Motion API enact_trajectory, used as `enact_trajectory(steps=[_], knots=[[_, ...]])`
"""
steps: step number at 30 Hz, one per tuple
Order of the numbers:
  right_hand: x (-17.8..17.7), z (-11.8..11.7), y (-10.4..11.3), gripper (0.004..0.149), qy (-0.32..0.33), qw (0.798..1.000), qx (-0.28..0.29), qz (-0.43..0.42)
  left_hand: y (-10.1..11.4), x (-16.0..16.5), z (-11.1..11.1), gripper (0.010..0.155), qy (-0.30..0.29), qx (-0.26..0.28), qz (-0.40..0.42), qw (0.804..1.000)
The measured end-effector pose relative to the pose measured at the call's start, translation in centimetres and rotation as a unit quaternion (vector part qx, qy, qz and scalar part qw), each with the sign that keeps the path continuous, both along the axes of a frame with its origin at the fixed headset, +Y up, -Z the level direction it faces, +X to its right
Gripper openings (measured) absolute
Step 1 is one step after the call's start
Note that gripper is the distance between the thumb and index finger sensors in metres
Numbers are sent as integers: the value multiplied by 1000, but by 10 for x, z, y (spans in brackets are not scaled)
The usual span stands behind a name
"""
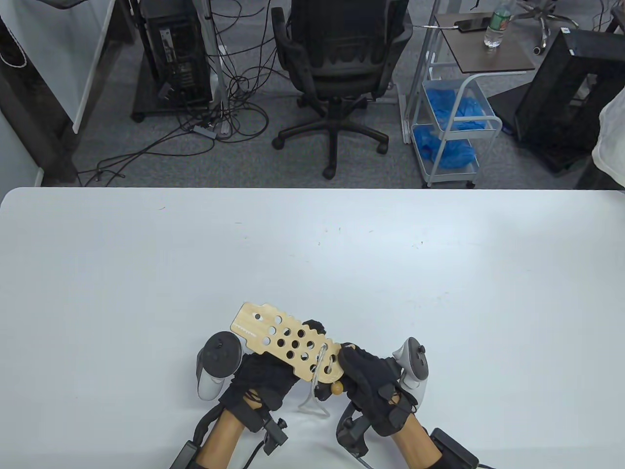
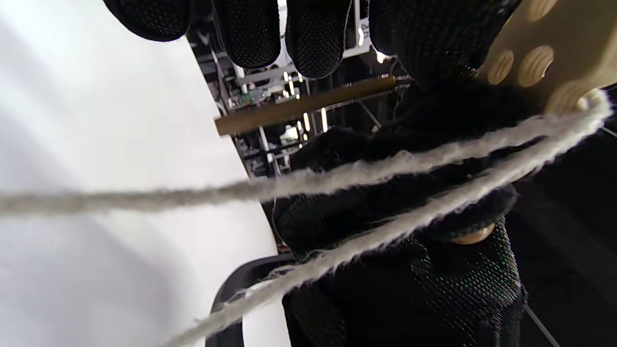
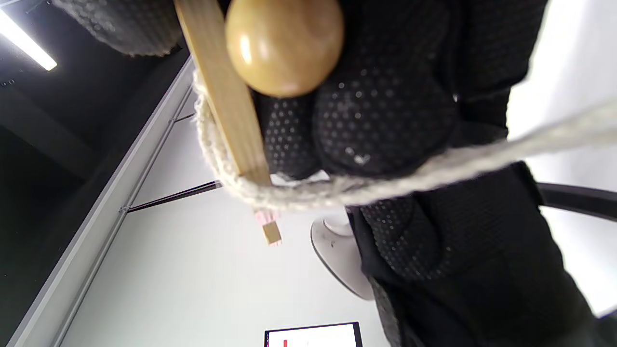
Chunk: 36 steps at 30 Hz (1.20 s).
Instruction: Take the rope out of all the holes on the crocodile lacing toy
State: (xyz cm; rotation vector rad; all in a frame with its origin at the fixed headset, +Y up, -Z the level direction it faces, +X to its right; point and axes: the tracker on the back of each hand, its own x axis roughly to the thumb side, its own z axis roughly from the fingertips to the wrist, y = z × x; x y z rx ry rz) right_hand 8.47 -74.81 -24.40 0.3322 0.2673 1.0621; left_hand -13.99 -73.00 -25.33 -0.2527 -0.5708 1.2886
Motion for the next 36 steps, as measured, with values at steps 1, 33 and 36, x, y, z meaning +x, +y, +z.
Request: enact_trajectory(steps=[1, 33, 36], knots=[[0, 0, 0, 51, 2, 1000, -1, 0, 0, 1, 0, 70, -4, -1, 0, 1000], [23, -9, -8, 51, -67, 997, -28, 20, 9, -29, -4, 51, 149, 62, -94, 982], [28, -10, -9, 52, -80, 996, -30, 31, 8, -32, -5, 51, 159, 62, -100, 980]])
